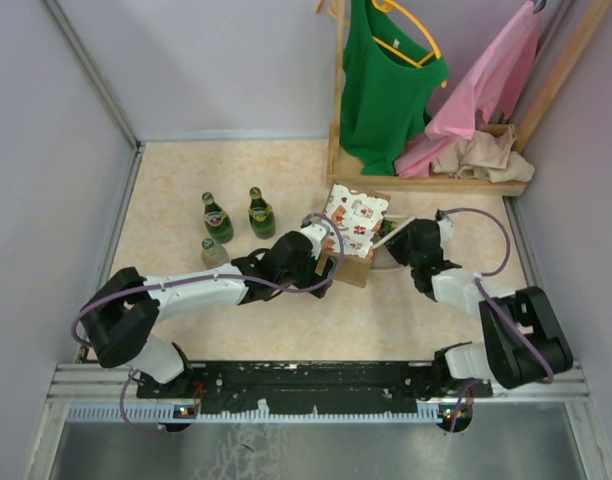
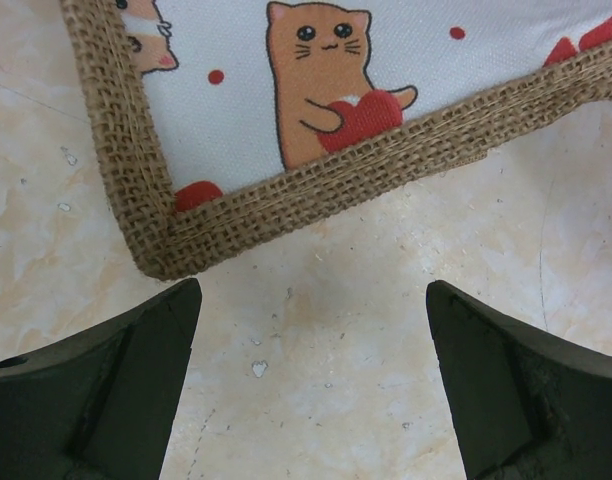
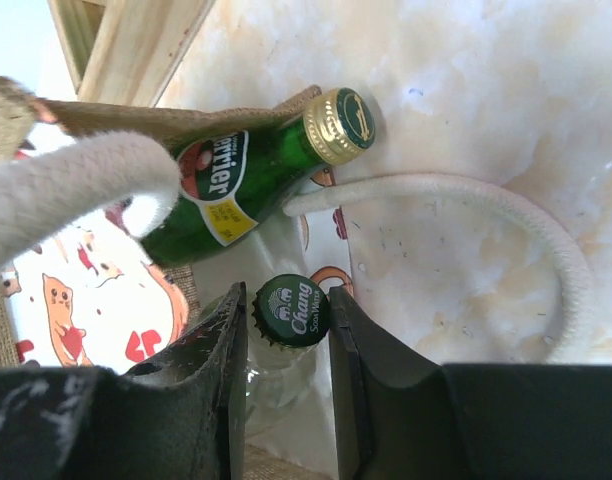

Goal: Take the beverage out of the canvas bag

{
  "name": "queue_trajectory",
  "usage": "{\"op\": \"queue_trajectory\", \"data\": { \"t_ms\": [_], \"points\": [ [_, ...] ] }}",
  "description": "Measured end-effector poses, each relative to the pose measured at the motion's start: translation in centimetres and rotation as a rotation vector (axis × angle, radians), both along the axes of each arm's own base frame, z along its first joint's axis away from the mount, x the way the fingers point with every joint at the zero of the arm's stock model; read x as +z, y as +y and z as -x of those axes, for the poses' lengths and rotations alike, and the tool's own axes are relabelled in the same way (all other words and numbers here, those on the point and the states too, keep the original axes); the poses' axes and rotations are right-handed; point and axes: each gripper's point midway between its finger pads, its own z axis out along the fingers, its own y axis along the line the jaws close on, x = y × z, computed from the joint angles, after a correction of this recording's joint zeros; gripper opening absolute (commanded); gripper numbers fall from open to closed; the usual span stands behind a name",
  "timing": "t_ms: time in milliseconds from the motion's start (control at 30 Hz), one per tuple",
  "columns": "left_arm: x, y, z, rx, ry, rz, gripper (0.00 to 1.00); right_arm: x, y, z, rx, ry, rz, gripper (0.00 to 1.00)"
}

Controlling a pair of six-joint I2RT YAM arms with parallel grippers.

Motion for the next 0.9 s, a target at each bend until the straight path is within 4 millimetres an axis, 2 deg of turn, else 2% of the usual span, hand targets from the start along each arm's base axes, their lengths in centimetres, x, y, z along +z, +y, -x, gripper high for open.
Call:
{"op": "queue_trajectory", "data": {
  "t_ms": [533,767,900],
  "points": [
    [0.0,-0.2,-0.1,0.001,0.002,0.009,1.00,7.9,-6.3,3.3,-0.005,-0.160,0.447,0.00],
    [-0.1,-0.2,-0.2,0.003,0.003,0.008,1.00,11.4,-7.5,4.3,0.026,-0.195,0.575,0.00],
    [-0.1,-0.1,-0.3,0.004,0.003,0.008,1.00,12.7,-8.0,5.0,0.050,-0.199,0.623,0.00]
  ]
}}
